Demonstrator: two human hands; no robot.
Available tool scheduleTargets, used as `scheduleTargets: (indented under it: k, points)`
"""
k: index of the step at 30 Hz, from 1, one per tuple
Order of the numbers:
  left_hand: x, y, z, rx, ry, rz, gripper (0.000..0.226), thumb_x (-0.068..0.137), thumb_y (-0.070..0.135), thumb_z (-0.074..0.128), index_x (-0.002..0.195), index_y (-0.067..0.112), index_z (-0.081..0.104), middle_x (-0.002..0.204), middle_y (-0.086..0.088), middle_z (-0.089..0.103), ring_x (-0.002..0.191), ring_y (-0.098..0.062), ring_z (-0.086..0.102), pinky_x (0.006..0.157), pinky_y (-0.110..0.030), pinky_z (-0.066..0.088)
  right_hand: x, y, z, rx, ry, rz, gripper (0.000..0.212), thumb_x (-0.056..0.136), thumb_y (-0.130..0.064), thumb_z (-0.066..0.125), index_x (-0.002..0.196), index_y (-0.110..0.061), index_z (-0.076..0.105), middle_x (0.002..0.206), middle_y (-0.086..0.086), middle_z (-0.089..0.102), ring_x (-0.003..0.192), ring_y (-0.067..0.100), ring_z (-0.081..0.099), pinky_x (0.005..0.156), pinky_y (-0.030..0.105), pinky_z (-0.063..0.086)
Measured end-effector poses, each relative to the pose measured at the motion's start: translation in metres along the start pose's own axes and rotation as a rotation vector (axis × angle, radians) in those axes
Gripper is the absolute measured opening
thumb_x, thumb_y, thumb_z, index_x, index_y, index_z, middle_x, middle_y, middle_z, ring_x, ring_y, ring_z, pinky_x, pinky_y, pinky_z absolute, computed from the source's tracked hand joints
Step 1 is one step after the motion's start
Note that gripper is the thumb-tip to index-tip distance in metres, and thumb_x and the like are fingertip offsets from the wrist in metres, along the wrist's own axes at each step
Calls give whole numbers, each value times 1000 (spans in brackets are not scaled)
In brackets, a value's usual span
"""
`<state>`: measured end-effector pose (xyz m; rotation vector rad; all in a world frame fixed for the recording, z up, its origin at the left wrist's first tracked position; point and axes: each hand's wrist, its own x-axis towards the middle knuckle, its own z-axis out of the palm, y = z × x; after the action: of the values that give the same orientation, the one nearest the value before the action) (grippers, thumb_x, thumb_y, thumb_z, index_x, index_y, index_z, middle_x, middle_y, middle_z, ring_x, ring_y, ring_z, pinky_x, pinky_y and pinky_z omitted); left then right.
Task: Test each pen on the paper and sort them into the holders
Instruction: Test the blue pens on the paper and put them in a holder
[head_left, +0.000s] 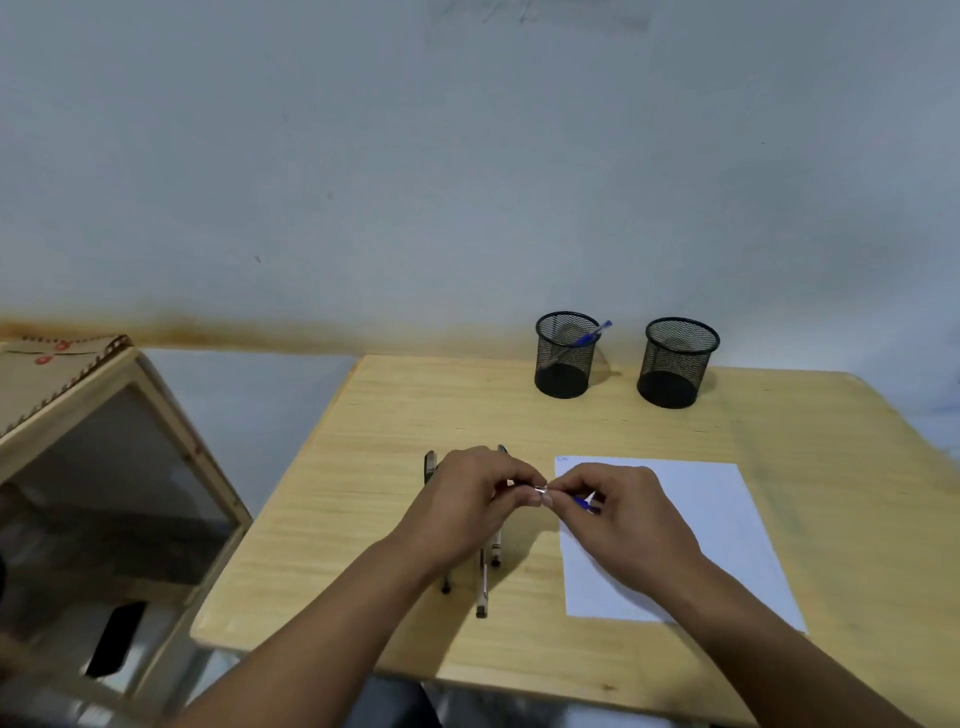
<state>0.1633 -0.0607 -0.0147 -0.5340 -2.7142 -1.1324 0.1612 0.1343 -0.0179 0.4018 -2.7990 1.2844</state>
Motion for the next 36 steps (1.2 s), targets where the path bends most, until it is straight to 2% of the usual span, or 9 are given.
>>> scheduleTargets:
  k: [4, 8, 10, 12, 15, 17, 23, 30, 36]
  points:
    - [13, 2, 11, -34, -9, -24, 8, 87, 24, 73, 93, 28, 76, 78, 21, 65, 78, 1, 55, 68, -11, 40, 1, 10, -11, -39, -3, 79, 14, 82, -57, 66, 80, -43, 70, 77, -30, 64, 59, 5, 56, 55, 28, 46]
    - [28, 3, 18, 13, -37, -68, 8, 88, 31, 70, 94, 34, 74, 83, 24, 66, 84, 4, 53, 66, -8, 34, 8, 22, -17, -31, -17, 94, 10, 87, -49, 65, 84, -40, 69, 82, -21, 68, 67, 5, 59, 62, 30, 52]
    - [35, -2, 23, 103, -10, -107, 11, 90, 35, 66, 99, 35, 72, 88, 22, 68, 85, 3, 53, 67, -11, 34, 11, 30, -19, 5, 0, 142, 7, 93, -34, 63, 94, -38, 69, 92, -18, 70, 77, 4, 62, 66, 24, 52]
    - [40, -7, 27, 191, 72, -182, 14, 90, 39, 62, 100, 35, 71, 88, 22, 68, 77, 1, 54, 71, -20, 37, 13, 40, -22, 63, 44, 221, 25, 96, -20, 56, 111, -35, 68, 103, -15, 69, 84, 5, 64, 68, 19, 52]
    - [45, -14, 31, 364, 145, -284, 19, 87, 47, 57, 96, 36, 69, 85, 21, 69, 78, -2, 59, 85, -30, 41, 14, 53, -24, 325, 95, 352, 37, 97, -10, 51, 125, -32, 63, 103, -8, 70, 83, 13, 70, 80, 41, 61]
    - [47, -17, 35, 444, 138, -311, 21, 86, 47, 55, 92, 34, 70, 82, 18, 70, 83, -6, 62, 90, -34, 40, 15, 58, -24, 424, 114, 393, 34, 96, -12, 58, 124, -30, 62, 95, -3, 73, 78, 15, 74, 84, 44, 61]
    - [53, -25, 43, 537, 149, -373, 26, 85, 52, 54, 96, 35, 70, 88, 15, 69, 92, -13, 58, 89, -36, 36, 16, 58, -20, 562, 161, 400, 23, 91, -6, 68, 110, -19, 70, 89, 10, 74, 69, 16, 73, 60, 17, 56]
    - [42, -12, 58, 412, 192, -234, 23, 87, 44, 56, 103, 33, 69, 97, 16, 63, 95, -15, 51, 82, -32, 38, 20, 61, -17, 670, 191, 403, 16, 95, -9, 63, 103, -18, 73, 90, 5, 78, 76, 18, 76, 81, 37, 61]
    - [14, 3, 79, 433, 7, -134, 25, 88, 47, 47, 84, 26, 60, 100, 12, 58, 95, -18, 49, 77, -31, 40, 19, 64, -18, 744, 174, 341, 38, 91, 12, 57, 113, -17, 69, 107, 5, 75, 97, 18, 74, 90, 33, 59]
